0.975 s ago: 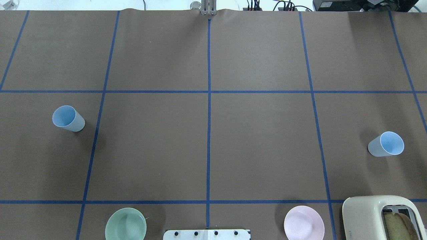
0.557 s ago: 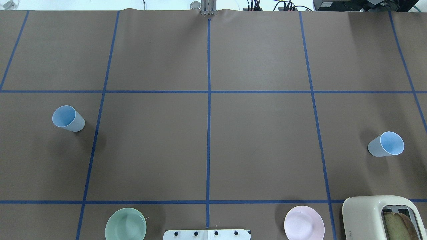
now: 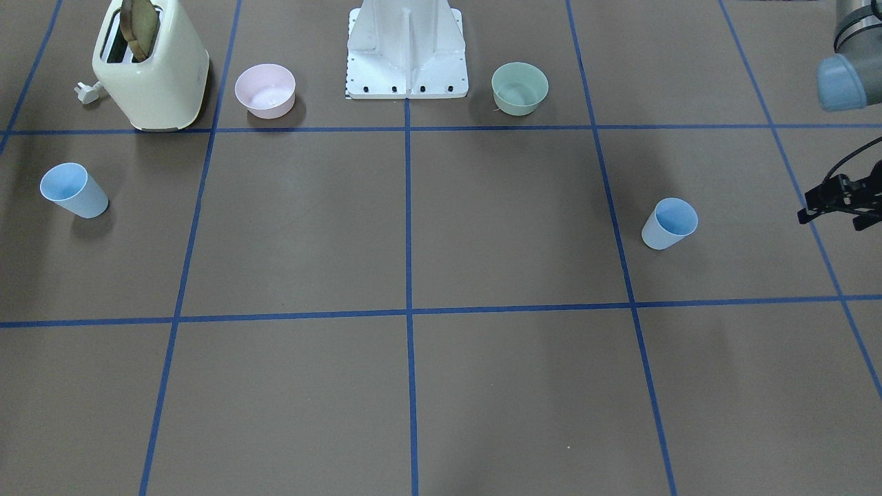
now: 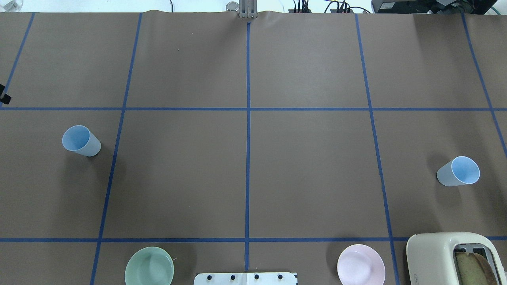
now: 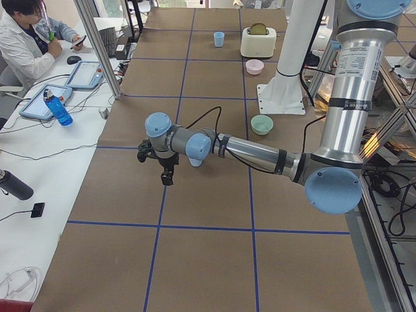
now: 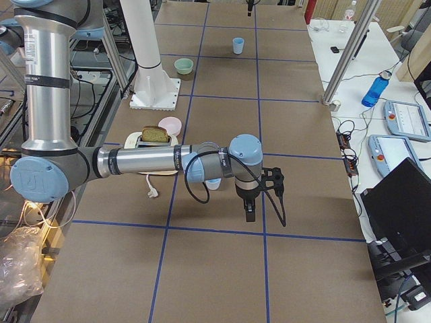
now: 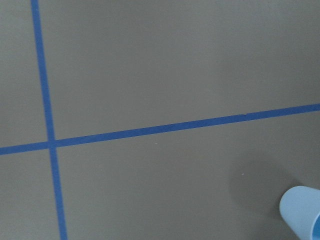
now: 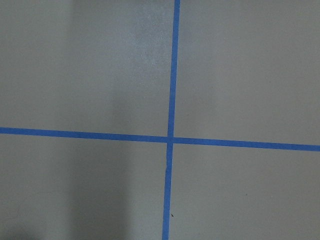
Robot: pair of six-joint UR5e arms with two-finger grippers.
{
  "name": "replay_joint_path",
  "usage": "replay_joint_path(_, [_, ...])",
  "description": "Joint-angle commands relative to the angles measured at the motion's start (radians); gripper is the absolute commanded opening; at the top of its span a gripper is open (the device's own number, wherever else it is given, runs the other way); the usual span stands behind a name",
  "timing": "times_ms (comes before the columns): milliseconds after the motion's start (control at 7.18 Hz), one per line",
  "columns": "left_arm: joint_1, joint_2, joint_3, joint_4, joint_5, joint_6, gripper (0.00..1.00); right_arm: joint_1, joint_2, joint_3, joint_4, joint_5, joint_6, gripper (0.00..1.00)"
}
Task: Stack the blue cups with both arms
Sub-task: 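Reach the left gripper down to the light-blue cup near it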
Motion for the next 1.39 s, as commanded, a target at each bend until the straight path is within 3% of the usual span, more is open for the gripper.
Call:
replay_joint_path(0, [0.084, 0.009, -0.027, -0.087, -0.002, -0.154, 0.99, -0.029, -0.030, 0.009, 0.002, 0.099, 0.004, 1.00])
replay_joint_path(418, [0.170, 0.045, -0.117, -0.090, 0.008, -0.253, 0.99, -0.150, -0.108, 0.131, 0.020, 0.089, 0.116, 0.98])
replay_joint_path(836, [0.262, 0.050, -0.110, -0.156, 0.062, -0.313, 0.97, -0.225, -0.148, 0.129, 0.132, 0.072, 0.208, 0.98])
replay_joint_path(975, [0.267, 0.055, -0.107, -0.169, 0.060, -0.317, 0.93, -0.228, -0.148, 0.129, 0.134, 0.070, 0.209, 0.98])
replay_joint_path(1254, [0.275, 0.050, -0.088, -0.172, 0.060, -0.317, 0.76, -0.230, -0.148, 0.129, 0.134, 0.070, 0.209, 0.98])
